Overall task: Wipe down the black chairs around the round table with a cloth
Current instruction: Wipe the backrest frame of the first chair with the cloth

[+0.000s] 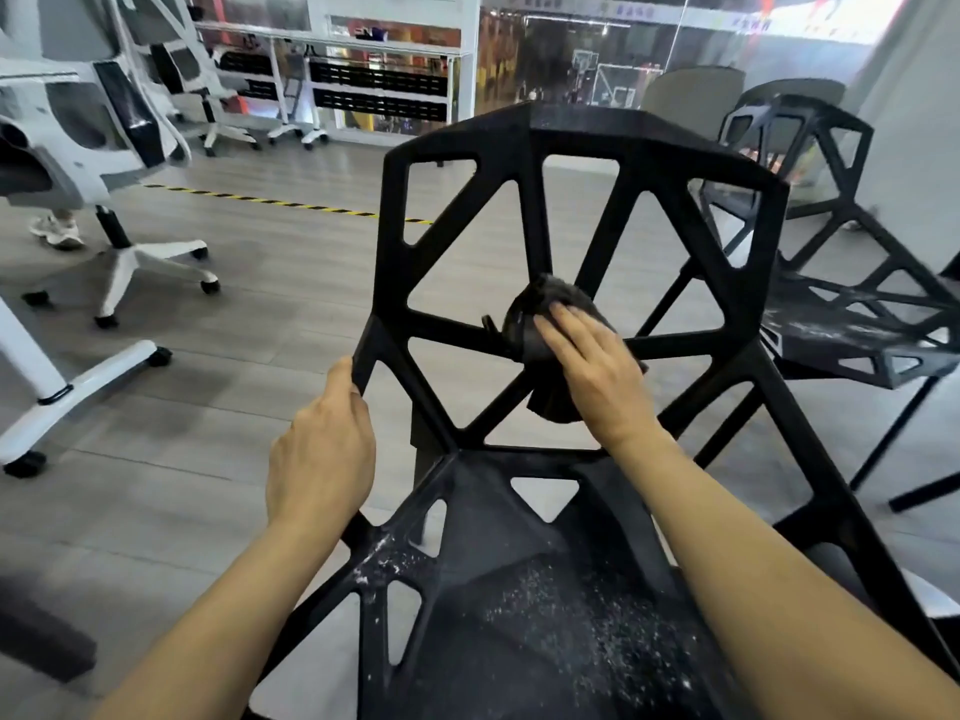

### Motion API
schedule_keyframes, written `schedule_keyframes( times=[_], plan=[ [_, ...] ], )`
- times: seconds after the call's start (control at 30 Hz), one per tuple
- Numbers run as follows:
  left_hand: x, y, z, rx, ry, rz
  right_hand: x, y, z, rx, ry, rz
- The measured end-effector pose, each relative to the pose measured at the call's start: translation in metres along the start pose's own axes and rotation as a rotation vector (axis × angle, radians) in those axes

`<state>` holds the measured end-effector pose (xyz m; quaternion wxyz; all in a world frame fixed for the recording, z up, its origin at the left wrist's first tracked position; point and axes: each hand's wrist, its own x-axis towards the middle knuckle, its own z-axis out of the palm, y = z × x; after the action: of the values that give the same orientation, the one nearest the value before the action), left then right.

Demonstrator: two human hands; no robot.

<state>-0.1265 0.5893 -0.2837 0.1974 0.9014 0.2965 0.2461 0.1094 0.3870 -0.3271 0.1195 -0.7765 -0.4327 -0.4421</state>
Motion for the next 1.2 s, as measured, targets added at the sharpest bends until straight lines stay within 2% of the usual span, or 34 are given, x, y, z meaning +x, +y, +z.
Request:
schedule_keyframes(
  times=[0.1, 0.13, 0.23, 0.33, 0.37, 0.47, 0.53, 0.67, 0.8, 0.93, 1.0, 1.1, 1.2],
  plan=[
    [0.001, 0.004, 0.0, 0.002, -0.004, -0.02, 0.002, -0.015, 0.004, 0.14, 0.112, 0.363],
    [0.001, 0.005, 0.0, -0.001, -0.001, -0.026, 0.0, -0.034, 0.009, 0.176, 0.128, 0.421],
    [-0.001, 0.002, -0.002, -0.008, 0.008, -0.033, -0.016, -0.073, 0.02, 0.233, 0.058, 0.348],
    [-0.001, 0.0, -0.004, -0.038, -0.004, -0.035, -0.018, -0.049, 0.009, 0.164, 0.021, 0.223],
    [0.0, 0.0, -0.004, -0.041, -0.008, -0.035, -0.017, -0.04, 0.005, 0.139, 0.018, 0.239],
    [0.001, 0.002, -0.002, -0.036, -0.004, -0.034, -0.004, -0.045, 0.002, 0.265, 0.093, 0.577],
    [0.0, 0.002, -0.001, -0.016, 0.007, -0.034, 0.003, -0.081, 0.01, 0.396, 0.13, 0.702],
    [-0.001, 0.001, -0.001, -0.017, 0.022, -0.015, 0.016, -0.139, 0.015, 0.581, 0.146, 0.647],
    [0.001, -0.001, -0.001, -0.014, 0.022, -0.017, 0.058, -0.168, 0.015, 0.61, 0.068, 0.309],
    [0.002, -0.003, -0.002, -0.04, 0.022, -0.014, 0.071, -0.165, 0.02, 0.46, 0.064, 0.07],
    [0.001, -0.003, -0.004, -0.047, 0.022, -0.022, 0.05, -0.131, 0.021, 0.389, 0.068, 0.095],
    [0.002, 0.001, -0.003, -0.037, 0.016, -0.042, 0.002, -0.077, 0.012, 0.311, 0.086, 0.351],
    [0.002, 0.005, 0.0, -0.004, 0.019, -0.048, -0.013, -0.065, -0.001, 0.296, -0.029, 0.354]
  ],
)
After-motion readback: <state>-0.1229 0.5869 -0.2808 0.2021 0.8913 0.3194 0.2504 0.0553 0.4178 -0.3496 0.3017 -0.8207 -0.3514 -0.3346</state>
